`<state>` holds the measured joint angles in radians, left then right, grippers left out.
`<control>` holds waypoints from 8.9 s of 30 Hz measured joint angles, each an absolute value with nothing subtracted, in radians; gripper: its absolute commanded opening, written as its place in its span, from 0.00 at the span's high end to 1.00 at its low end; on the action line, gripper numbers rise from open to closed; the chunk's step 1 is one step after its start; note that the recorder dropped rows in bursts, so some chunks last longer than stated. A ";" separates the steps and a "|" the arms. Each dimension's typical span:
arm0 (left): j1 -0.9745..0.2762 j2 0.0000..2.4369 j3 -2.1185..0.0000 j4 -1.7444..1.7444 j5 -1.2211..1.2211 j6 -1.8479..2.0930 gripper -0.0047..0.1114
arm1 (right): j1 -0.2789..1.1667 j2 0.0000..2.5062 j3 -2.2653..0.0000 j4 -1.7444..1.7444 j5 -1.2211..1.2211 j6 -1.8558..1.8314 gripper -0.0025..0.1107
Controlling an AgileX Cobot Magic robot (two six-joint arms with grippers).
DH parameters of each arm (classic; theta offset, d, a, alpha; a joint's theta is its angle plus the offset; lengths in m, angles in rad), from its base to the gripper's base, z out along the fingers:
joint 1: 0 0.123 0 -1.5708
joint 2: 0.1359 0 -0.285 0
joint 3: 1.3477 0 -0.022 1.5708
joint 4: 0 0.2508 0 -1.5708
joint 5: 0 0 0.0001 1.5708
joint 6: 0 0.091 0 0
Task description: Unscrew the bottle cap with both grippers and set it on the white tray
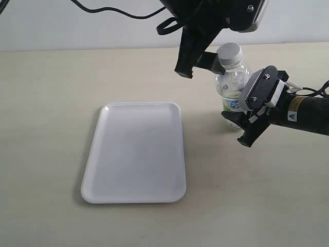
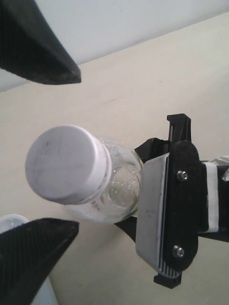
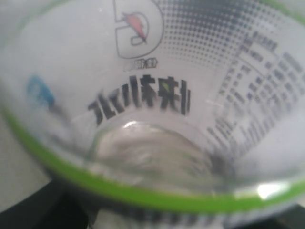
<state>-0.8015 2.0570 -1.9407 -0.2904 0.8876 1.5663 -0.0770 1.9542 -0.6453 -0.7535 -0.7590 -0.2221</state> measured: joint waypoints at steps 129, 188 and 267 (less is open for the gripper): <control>-0.639 2.081 -1.695 -0.024 1.058 1.080 0.96 | -0.077 1.954 -0.645 -0.736 -0.759 -0.126 0.98; -0.639 2.062 -1.431 -0.121 0.779 1.139 0.37 | -0.077 1.952 -0.645 -0.735 -0.809 0.091 0.98; -0.639 1.961 -1.431 -0.212 0.663 1.091 0.37 | -0.077 1.664 -0.642 -0.819 -0.868 0.414 0.31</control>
